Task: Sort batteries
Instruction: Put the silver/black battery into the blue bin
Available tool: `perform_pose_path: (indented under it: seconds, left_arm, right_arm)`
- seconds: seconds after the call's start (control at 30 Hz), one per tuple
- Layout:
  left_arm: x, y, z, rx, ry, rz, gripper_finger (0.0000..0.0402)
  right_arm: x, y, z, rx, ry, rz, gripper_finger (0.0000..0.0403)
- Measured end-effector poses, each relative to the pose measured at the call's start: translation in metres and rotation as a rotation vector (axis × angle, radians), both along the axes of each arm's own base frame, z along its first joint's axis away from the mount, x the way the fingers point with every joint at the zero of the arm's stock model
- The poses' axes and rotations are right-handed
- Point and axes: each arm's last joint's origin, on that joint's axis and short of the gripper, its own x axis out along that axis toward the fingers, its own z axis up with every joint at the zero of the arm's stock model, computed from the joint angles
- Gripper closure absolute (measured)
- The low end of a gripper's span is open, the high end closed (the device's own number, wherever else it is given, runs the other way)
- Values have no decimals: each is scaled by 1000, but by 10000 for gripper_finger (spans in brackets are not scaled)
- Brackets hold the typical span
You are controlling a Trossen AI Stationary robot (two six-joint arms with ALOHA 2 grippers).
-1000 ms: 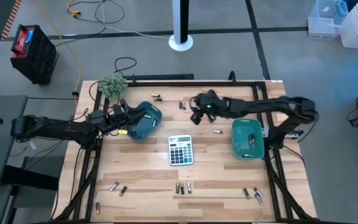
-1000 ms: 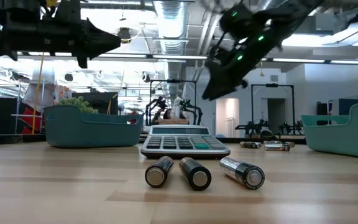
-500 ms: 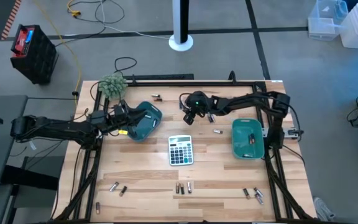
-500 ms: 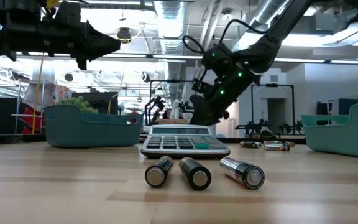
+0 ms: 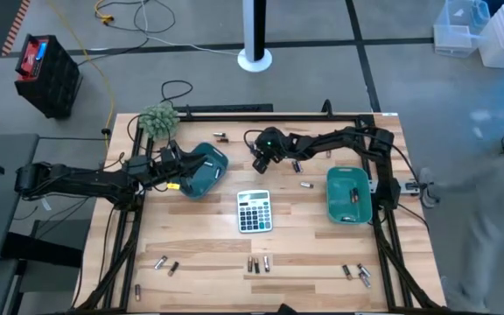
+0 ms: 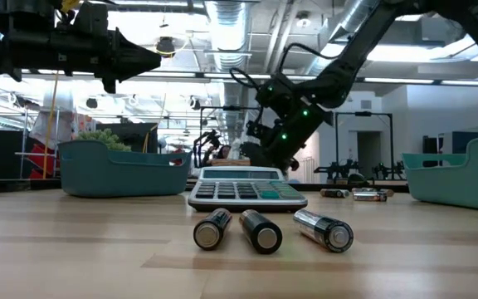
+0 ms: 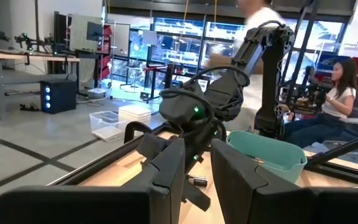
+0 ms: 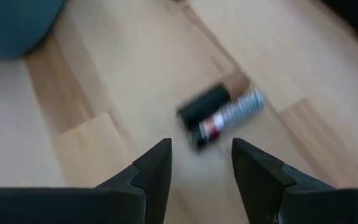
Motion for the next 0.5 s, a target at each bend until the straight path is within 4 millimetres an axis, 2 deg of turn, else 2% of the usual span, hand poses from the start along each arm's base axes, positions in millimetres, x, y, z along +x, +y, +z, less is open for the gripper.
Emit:
perform_pose_path:
  seconds: [0.2, 0.3, 0.5]
  left_arm:
    - [0, 0, 0, 0, 0, 0, 326]
    - [0, 0, 0, 0, 0, 0, 326]
    - [0, 0, -1, -2, 14, 0, 326]
  right_arm:
    - [-3, -9, 2, 22, 38, -41, 230]
    - [-2, -7, 6, 5, 69, -2, 232]
    - [13, -1, 45, -104, 122, 195, 213]
